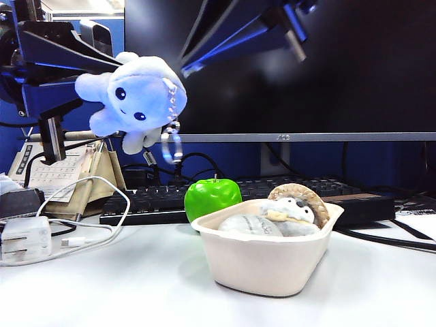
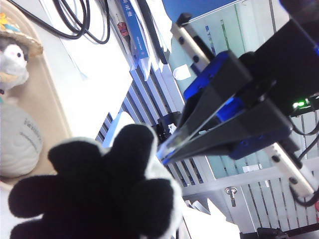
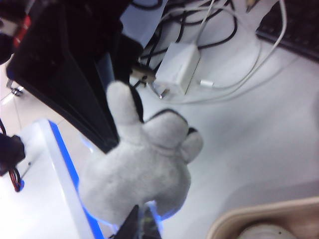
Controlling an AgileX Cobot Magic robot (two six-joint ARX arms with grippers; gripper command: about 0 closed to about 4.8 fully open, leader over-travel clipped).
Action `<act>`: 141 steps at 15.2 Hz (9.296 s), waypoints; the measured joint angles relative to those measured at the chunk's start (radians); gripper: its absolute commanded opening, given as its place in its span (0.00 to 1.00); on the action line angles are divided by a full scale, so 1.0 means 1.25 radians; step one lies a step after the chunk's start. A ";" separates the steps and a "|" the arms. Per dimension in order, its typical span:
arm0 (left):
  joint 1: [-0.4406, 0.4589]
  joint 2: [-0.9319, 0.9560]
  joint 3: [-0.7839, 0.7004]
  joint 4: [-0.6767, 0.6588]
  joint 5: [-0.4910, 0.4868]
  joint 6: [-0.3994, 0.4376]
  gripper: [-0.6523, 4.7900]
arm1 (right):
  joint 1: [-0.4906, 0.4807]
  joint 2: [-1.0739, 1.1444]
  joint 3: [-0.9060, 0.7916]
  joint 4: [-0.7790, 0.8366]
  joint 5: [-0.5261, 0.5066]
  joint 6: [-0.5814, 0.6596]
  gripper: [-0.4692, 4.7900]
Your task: Place the tilting octopus upright.
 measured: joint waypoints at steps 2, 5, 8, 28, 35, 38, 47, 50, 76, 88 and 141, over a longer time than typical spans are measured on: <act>0.000 0.000 0.002 0.014 0.000 -0.005 0.11 | 0.000 0.021 0.000 -0.007 -0.002 0.001 0.27; 0.000 0.000 0.002 0.099 -0.060 -0.064 0.11 | -0.001 0.038 0.000 -0.014 -0.003 0.000 0.27; 0.000 0.000 0.002 0.153 -0.087 -0.104 0.11 | -0.001 0.038 0.000 -0.014 -0.009 0.000 0.28; 0.000 0.000 0.002 0.174 -0.055 -0.162 0.11 | -0.010 0.101 0.000 0.053 0.003 -0.015 0.10; 0.000 0.000 0.002 0.179 -0.059 -0.161 0.11 | -0.014 0.101 0.000 0.055 0.009 -0.015 0.08; 0.000 0.000 0.002 0.179 -0.086 -0.161 0.11 | -0.014 0.101 0.000 0.042 0.009 -0.014 0.08; -0.003 0.000 0.002 0.173 -0.165 -0.161 0.48 | -0.014 0.062 0.004 -0.022 0.010 -0.014 0.08; 0.000 0.000 0.002 0.173 -0.179 -0.161 0.67 | -0.014 0.034 0.004 -0.035 0.010 -0.014 0.08; -0.017 0.000 0.002 0.123 -0.110 -0.161 0.76 | -0.240 -0.178 0.043 -0.738 0.280 -0.042 0.08; -0.070 0.000 0.002 0.033 -0.134 0.060 0.76 | -0.244 -0.052 0.043 -0.756 0.224 -0.060 0.08; -0.399 -0.726 0.004 -0.135 -0.640 0.146 0.75 | -0.309 -0.253 0.094 -0.832 -0.058 -0.161 0.50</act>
